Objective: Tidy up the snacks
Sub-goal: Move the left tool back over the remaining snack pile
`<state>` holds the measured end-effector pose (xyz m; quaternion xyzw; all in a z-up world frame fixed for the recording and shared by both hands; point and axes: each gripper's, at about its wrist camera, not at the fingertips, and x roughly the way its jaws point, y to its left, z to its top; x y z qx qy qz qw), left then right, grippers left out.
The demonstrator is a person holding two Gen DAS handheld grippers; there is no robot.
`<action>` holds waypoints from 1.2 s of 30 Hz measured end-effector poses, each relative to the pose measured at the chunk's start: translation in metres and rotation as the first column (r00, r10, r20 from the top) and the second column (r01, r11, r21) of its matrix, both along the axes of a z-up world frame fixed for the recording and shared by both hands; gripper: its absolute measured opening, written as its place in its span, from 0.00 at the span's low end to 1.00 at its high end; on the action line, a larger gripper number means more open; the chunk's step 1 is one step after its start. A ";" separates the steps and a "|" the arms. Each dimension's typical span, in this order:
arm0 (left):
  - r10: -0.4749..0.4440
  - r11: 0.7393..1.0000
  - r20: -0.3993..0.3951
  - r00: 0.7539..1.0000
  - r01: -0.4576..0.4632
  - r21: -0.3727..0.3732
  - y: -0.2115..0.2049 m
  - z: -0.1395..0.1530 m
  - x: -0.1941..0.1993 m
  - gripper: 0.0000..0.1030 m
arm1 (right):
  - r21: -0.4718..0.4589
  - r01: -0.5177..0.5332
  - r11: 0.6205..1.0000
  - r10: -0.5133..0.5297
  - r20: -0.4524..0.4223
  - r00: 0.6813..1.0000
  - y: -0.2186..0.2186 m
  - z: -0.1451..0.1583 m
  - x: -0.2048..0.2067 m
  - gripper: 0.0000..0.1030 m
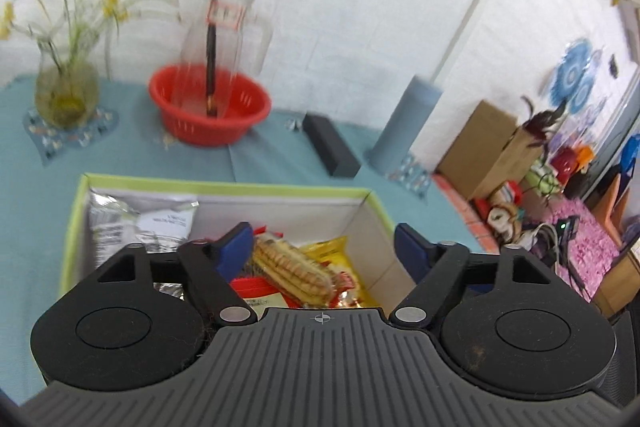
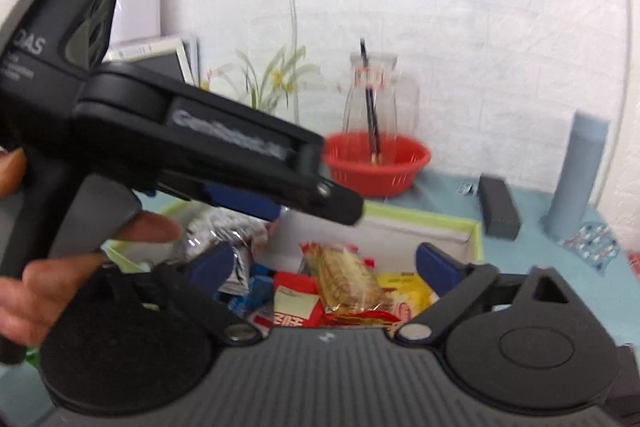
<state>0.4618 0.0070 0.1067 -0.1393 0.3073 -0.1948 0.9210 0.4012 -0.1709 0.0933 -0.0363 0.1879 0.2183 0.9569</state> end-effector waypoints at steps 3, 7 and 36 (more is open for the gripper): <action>-0.014 1.000 0.049 0.999 0.015 -0.015 0.009 0.010 -0.045 0.72 | 0.043 0.001 0.999 -0.001 0.018 1.000 -0.012 -0.001 -0.039 0.99; -0.021 0.998 0.010 1.000 0.022 -0.066 0.021 -0.016 -0.105 0.72 | 0.082 -0.010 0.997 0.015 -0.063 0.998 -0.016 -0.025 -0.095 0.99; 0.143 0.989 -0.149 0.978 -0.149 -0.025 0.055 -0.074 -0.141 0.59 | -0.126 -0.331 0.935 0.292 -0.252 0.922 0.057 -0.092 -0.083 1.00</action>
